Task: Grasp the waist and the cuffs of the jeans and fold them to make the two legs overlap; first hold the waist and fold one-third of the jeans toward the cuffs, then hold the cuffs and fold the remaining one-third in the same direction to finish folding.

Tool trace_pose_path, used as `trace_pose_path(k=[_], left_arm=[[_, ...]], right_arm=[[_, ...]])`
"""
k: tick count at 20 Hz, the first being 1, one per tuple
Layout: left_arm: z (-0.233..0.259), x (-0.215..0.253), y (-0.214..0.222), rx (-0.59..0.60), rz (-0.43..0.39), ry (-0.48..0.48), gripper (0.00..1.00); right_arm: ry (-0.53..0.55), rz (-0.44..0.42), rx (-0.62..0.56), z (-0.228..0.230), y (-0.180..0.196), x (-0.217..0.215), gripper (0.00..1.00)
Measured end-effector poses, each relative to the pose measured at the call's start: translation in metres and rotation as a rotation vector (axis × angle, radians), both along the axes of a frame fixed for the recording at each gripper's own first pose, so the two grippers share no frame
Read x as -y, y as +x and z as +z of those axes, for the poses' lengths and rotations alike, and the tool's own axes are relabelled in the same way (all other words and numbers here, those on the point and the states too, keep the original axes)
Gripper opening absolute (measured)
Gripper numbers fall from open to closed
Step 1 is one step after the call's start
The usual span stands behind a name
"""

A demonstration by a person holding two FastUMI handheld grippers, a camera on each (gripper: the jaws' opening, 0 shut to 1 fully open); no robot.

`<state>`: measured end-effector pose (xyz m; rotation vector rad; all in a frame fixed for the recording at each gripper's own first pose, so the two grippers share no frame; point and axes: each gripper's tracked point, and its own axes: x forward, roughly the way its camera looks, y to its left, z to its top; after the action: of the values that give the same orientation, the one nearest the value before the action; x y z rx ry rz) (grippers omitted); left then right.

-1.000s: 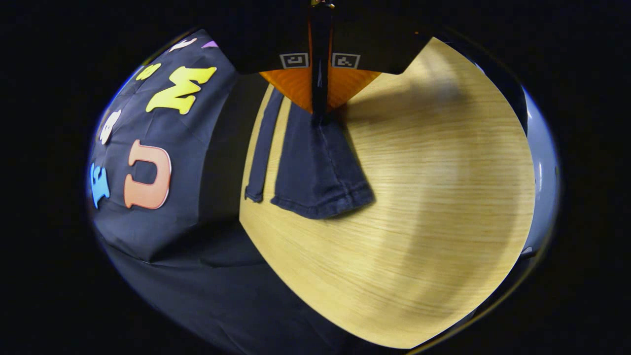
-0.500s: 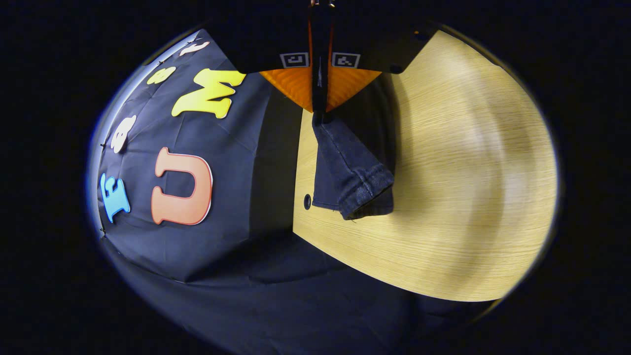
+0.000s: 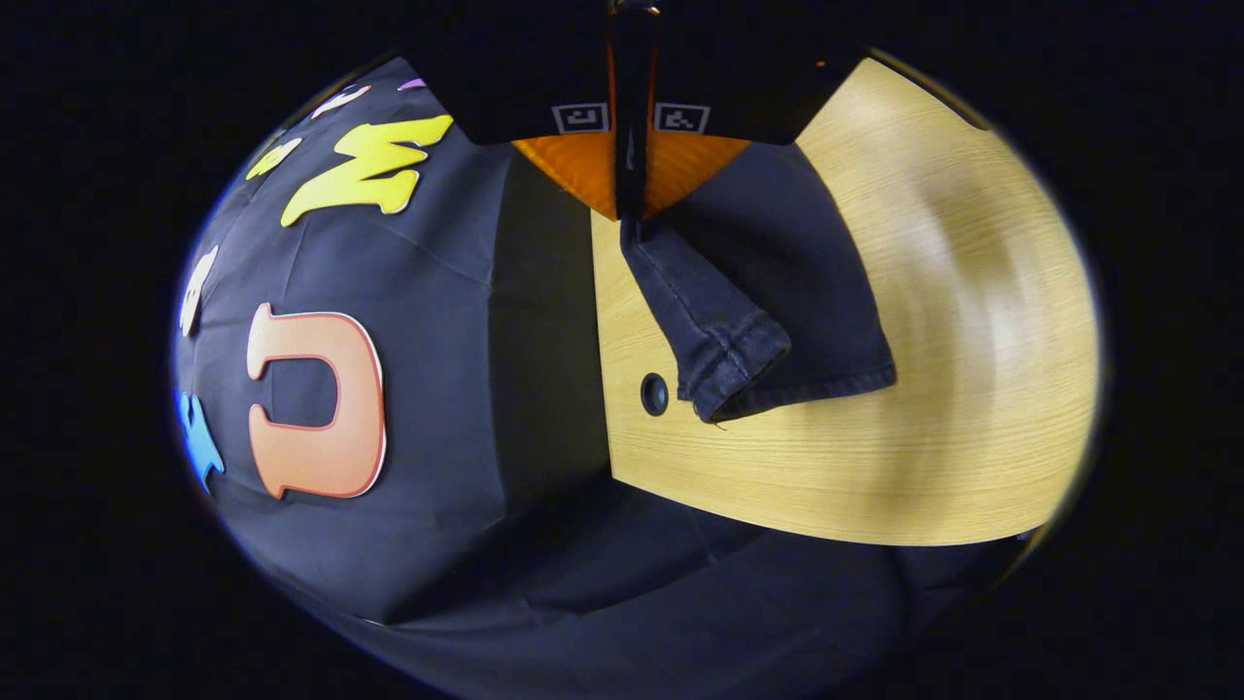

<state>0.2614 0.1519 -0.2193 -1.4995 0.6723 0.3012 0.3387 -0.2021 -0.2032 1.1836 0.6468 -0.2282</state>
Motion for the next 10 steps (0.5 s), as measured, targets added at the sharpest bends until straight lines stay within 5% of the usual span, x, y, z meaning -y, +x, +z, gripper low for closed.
trace_pose_path(k=[10], left_arm=[[-0.075,0.007,0.059,-0.106,-0.043,0.082,0.04]], right_arm=[[-0.097,0.013,-0.051,-0.064,0.063,-0.008,0.06]])
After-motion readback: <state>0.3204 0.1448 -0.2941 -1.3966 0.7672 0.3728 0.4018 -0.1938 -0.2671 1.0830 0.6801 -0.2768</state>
